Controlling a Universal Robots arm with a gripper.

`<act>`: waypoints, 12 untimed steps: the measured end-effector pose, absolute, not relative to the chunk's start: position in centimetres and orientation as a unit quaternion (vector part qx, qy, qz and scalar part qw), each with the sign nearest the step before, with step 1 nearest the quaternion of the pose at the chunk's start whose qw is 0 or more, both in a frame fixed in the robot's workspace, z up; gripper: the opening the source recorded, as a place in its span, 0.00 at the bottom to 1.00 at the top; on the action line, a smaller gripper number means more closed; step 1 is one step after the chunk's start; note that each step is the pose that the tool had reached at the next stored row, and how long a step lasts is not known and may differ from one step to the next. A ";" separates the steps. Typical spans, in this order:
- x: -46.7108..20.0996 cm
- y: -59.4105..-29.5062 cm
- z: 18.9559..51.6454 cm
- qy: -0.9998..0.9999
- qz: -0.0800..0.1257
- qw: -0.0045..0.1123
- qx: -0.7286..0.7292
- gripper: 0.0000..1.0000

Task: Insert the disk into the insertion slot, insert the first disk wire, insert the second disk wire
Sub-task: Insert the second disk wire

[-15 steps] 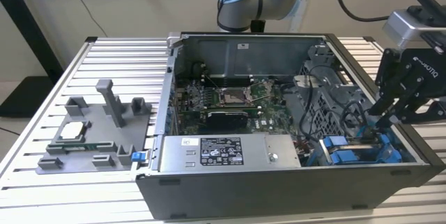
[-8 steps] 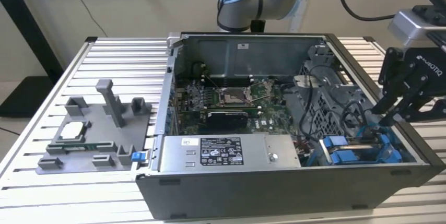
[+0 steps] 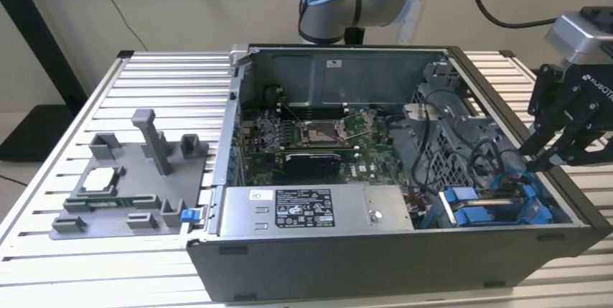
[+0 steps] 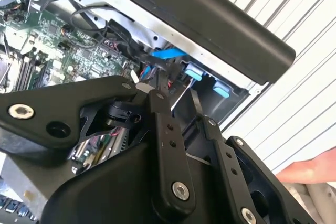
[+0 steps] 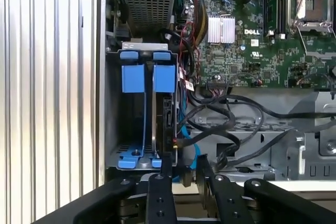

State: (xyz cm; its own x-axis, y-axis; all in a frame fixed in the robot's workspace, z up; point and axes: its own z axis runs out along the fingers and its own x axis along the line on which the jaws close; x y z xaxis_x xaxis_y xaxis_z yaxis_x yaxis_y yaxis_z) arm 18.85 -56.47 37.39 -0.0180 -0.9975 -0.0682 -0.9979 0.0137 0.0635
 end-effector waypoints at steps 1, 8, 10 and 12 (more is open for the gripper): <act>19.0 -56.5 37.4 0.712 0.047 0.002 -0.701 1.00; 19.4 -56.5 37.4 0.711 0.047 0.002 -0.702 1.00; 19.4 -56.5 37.4 0.711 0.047 0.002 -0.702 1.00; 19.4 -56.4 37.4 0.711 0.047 0.002 -0.702 1.00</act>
